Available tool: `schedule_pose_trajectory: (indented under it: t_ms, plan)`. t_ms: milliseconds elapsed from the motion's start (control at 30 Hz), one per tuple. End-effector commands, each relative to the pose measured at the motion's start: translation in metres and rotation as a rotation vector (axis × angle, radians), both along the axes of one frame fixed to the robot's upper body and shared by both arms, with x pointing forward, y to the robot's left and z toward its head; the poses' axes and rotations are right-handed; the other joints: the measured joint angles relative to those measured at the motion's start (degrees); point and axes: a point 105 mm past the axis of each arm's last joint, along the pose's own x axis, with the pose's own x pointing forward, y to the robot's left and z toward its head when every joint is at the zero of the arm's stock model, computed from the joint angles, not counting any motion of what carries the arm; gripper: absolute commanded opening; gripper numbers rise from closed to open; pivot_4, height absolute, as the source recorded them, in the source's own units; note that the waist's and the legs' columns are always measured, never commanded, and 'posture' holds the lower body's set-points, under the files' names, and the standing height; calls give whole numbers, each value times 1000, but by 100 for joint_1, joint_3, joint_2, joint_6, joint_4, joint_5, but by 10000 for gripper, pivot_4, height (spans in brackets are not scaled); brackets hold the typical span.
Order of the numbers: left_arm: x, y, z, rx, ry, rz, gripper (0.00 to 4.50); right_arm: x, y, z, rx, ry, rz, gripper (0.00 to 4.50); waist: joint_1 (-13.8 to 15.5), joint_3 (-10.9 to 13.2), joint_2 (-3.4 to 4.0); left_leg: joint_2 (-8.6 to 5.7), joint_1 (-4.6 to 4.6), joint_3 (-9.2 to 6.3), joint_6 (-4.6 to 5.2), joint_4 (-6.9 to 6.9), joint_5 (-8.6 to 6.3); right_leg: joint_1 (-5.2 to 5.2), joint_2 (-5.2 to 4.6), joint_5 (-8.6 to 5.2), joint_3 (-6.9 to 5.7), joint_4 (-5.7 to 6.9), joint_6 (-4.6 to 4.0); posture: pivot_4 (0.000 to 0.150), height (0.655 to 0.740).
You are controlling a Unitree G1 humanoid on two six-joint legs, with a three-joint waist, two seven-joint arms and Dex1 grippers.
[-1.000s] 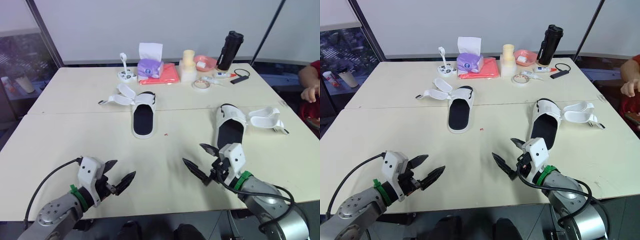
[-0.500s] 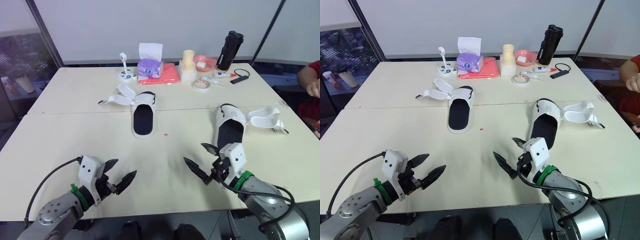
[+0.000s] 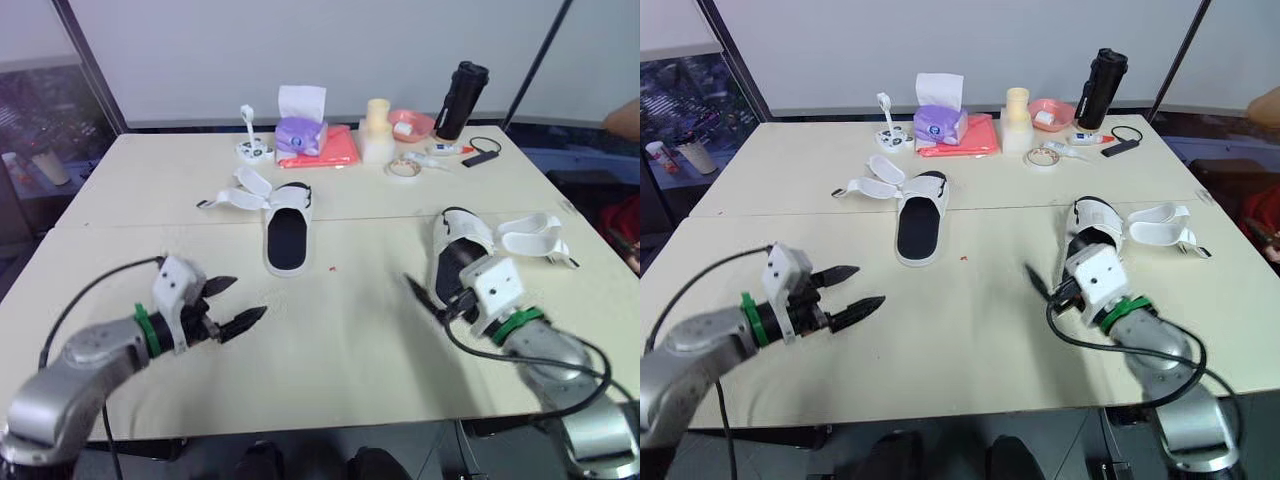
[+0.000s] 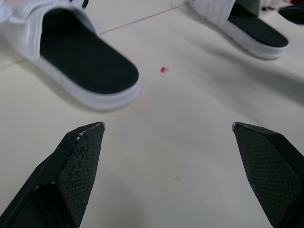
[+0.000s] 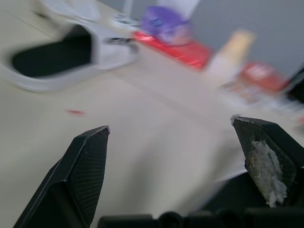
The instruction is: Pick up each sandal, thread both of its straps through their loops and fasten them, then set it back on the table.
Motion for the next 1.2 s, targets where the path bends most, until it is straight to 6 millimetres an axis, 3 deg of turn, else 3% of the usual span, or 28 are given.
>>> schedule_pose_trajectory:
  t_ms: [33,300,567,800,1100,1200]
  plan:
    - [-13,-18,11,-39,48,-165,45000,7,-16,11,-227,-97,-95,44741,-4,0,0,1,-3,-1,0,-2,0,-1,0,0,0,-2,0,1500,7400]
    - [-28,-46,30,-56,102,-385,45000,51,-49,-5,-375,-53,-262,44741,-18,3,1,3,-6,1,0,10,1,-1,2,0,1,5,0,1500,7400]
    - [-23,-53,31,-85,89,-365,45000,99,-72,-27,-549,2,-332,44741,-21,6,5,1,-6,2,0,12,1,-2,1,1,2,5,0,1500,7400]
    - [-23,-52,25,-111,88,-303,45000,126,-83,-20,-665,-61,-380,44741,-28,8,8,3,-6,3,-1,14,2,-4,-1,1,3,10,0,1500,7400]
    - [-30,-51,21,-129,100,-275,45000,139,-81,-20,-751,-96,-365,656,-30,9,9,5,-6,2,-3,17,4,-4,-2,1,3,15,1,1500,7400]
    - [-30,-51,22,-132,103,-271,45000,140,-83,-12,-790,-140,-364,247,-23,10,9,4,-6,1,-5,19,5,-3,-3,1,3,17,1,1500,7400]
